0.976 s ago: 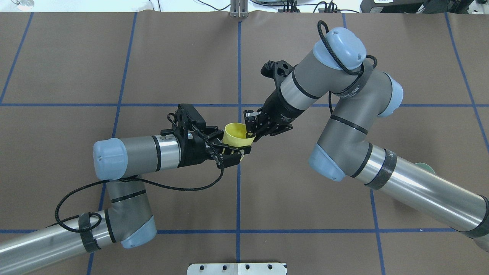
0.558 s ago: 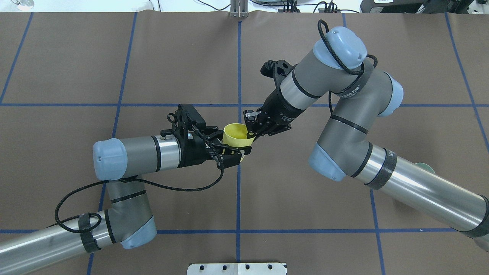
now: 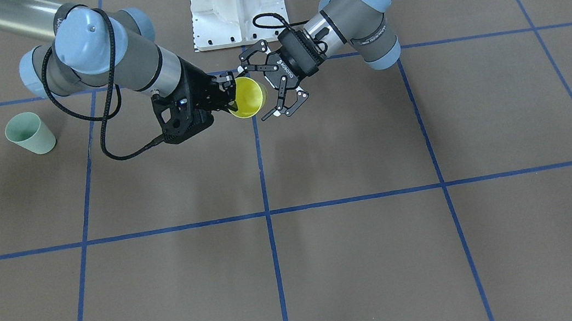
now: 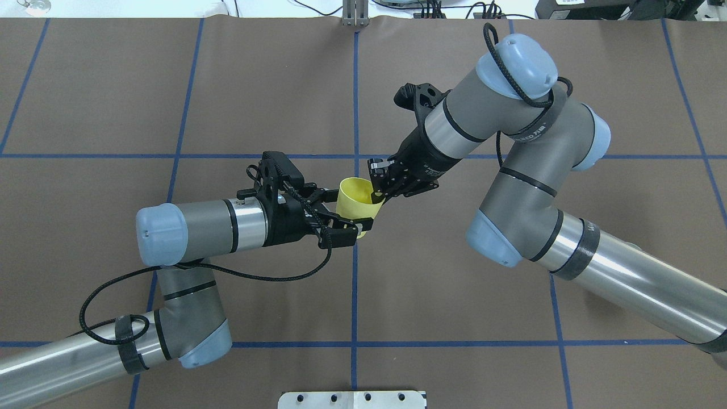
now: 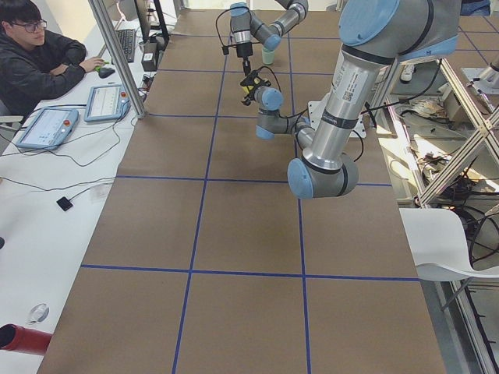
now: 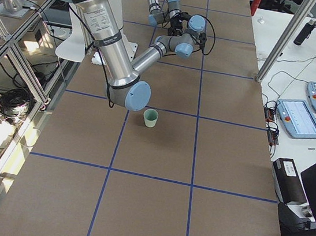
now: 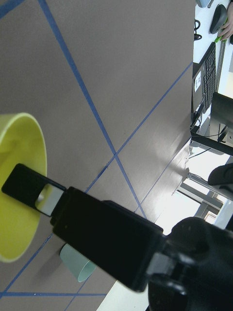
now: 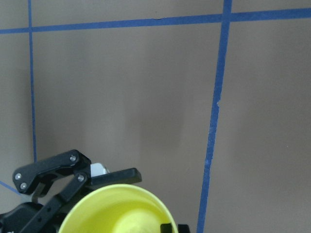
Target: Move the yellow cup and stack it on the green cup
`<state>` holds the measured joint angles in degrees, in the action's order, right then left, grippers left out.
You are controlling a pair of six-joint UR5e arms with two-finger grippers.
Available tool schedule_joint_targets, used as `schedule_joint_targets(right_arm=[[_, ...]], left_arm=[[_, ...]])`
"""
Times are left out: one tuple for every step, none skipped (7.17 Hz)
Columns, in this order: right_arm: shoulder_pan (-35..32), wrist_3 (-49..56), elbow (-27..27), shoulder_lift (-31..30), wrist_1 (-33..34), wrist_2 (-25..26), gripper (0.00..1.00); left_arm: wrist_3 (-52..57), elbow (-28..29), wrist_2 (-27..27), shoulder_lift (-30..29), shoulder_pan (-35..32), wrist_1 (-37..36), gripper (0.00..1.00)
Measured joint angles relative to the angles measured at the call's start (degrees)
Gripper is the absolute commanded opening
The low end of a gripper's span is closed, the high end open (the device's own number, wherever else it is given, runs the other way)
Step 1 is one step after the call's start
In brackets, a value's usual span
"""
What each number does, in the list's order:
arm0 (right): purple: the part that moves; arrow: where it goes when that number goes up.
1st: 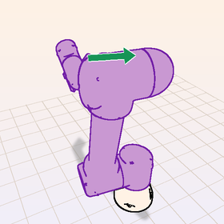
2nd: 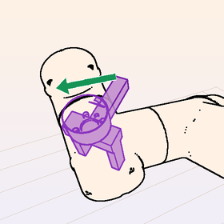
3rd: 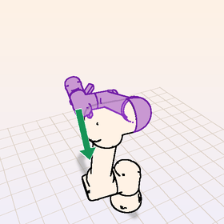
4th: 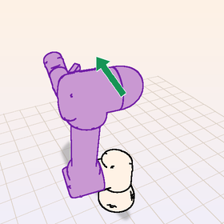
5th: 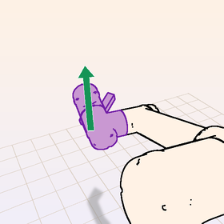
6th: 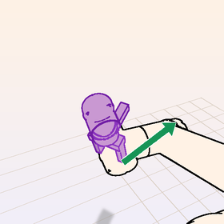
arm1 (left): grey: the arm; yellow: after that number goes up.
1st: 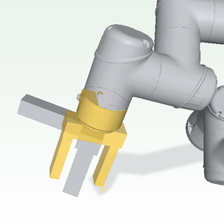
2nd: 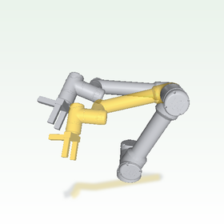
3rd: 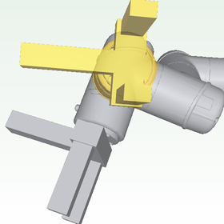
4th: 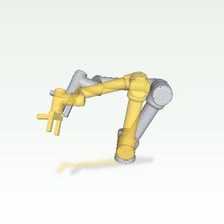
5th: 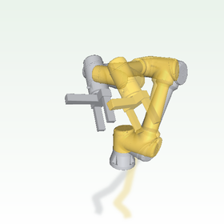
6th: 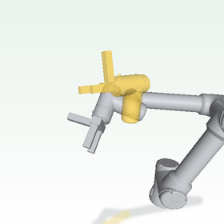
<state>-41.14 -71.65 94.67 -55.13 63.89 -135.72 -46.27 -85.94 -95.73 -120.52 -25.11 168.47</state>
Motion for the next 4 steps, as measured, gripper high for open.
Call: schedule_joint_targets(right_arm=[[-3.43, 0.35, 0.6, -2.07, 0.11, 0.44, 0.0], [-7.64, 1.33, 0.95, -4.49, 0.16, 1.44, 0.0], [-11.72, 4.8, 1.56, -6.75, 0.26, 4.63, 0.0], [-14.4, 10.29, 2.72, -8.93, 0.44, 9.04, 0.0]], left_arm=[[-1.92, -0.09, -0.05, 0.26, -0.55, -0.3, 1.0], [-4.08, -0.19, -0.2, 0.78, -1.42, -0.64, 1.0], [-5.42, -1.06, -0.63, 1.82, -3.23, -2.49, 1.0], [-5.87, -3.33, -2.25, 3.21, -6.53, -7.15, 1.0]])
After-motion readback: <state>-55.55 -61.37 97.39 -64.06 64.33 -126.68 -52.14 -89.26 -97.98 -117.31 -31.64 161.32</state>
